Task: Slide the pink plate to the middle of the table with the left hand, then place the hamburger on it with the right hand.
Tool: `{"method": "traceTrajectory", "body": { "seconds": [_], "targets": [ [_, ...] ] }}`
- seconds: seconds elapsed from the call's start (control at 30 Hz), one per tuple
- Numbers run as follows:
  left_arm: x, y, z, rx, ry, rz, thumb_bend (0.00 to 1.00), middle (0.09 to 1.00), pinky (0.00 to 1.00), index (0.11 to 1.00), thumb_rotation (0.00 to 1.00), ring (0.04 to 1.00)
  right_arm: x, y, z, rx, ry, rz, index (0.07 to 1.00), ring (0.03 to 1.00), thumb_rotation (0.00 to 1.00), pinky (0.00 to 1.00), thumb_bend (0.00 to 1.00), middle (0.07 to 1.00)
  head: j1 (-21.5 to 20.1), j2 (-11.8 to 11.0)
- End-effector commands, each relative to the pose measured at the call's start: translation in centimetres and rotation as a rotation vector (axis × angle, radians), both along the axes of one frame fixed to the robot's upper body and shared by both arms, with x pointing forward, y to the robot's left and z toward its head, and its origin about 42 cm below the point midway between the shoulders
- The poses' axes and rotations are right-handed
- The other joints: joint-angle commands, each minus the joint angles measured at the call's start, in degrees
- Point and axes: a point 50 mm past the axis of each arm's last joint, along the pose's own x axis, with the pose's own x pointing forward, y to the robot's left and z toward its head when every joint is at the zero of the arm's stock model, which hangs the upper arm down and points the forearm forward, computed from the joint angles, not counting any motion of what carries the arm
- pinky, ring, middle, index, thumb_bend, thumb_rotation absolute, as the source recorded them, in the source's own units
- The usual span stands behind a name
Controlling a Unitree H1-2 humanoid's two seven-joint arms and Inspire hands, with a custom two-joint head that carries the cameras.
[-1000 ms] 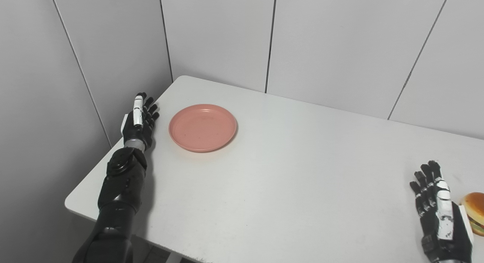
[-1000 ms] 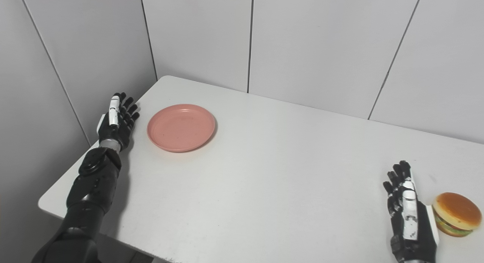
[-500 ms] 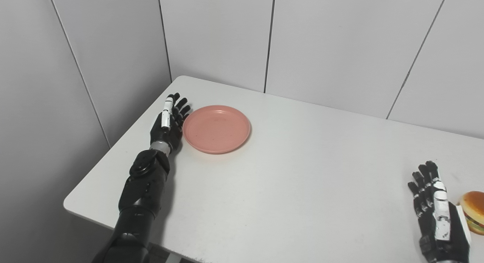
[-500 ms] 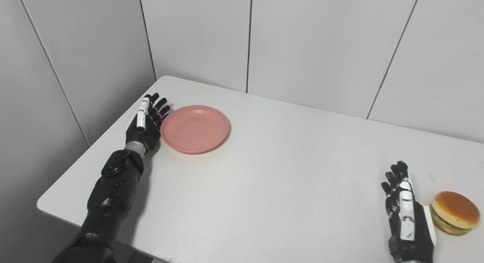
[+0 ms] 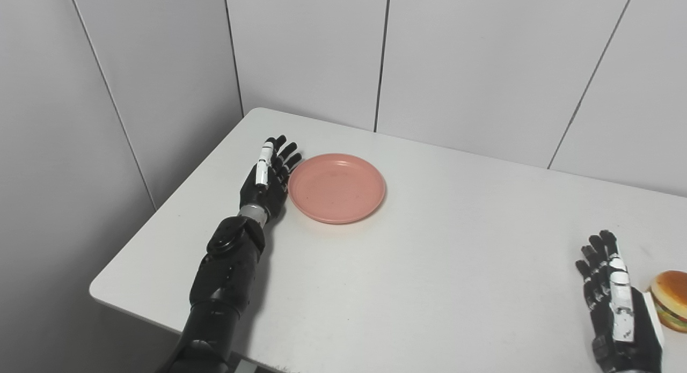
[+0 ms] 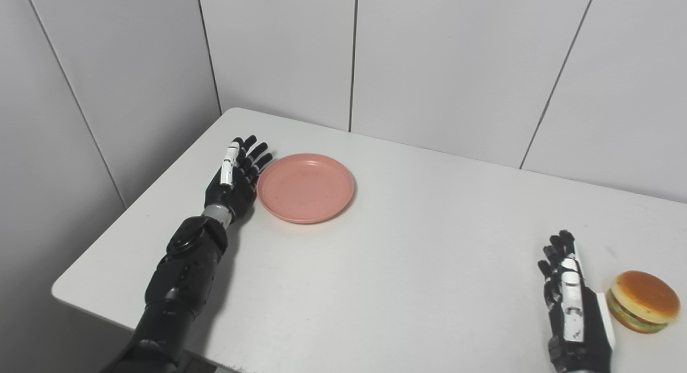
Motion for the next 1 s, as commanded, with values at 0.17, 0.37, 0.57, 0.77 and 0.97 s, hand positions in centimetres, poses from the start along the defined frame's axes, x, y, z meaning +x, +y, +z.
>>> {"method": "traceTrajectory", "body": {
  "seconds": [0.17,0.37,0.57,0.77,0.97],
  "targets": [
    [-0.1,-2.1,-0.7,-0.016,0.048,-0.065,0.35,0.938,0.95,0.932,1.00,0.939,-1.1,0.6,-1.8,0.010,0.065,-0.009,0.984,0.985,1.00,1.00,0.23,0.978,-1.4,0.8],
    [-0.1,-3.5,-0.4,-0.041,0.035,-0.114,0.34,0.952,0.96,0.946,1.00,0.947,-1.2,1.0,-1.7,-0.014,0.064,-0.007,0.985,0.977,1.00,1.00,0.26,0.975,-3.2,1.6],
    [-0.1,-5.3,-0.5,-0.059,0.039,-0.162,0.35,0.930,0.95,0.924,1.00,0.923,-1.1,1.4,-1.8,-0.003,0.066,-0.014,0.972,0.964,1.00,0.98,0.30,0.963,-5.4,2.4],
    [-0.4,-7.5,-0.7,-0.069,0.052,-0.231,0.35,0.941,0.95,0.940,1.00,0.931,-0.9,1.8,-1.8,-0.009,0.070,-0.018,0.973,0.964,1.00,0.97,0.32,0.966,-7.1,2.9],
    [-1.1,-10.2,-0.6,-0.073,0.051,-0.304,0.35,0.928,0.94,0.928,1.00,0.924,-0.9,2.1,-1.8,-0.005,0.078,-0.022,0.976,0.978,1.00,0.99,0.31,0.975,-8.6,3.6]
  ]
}}
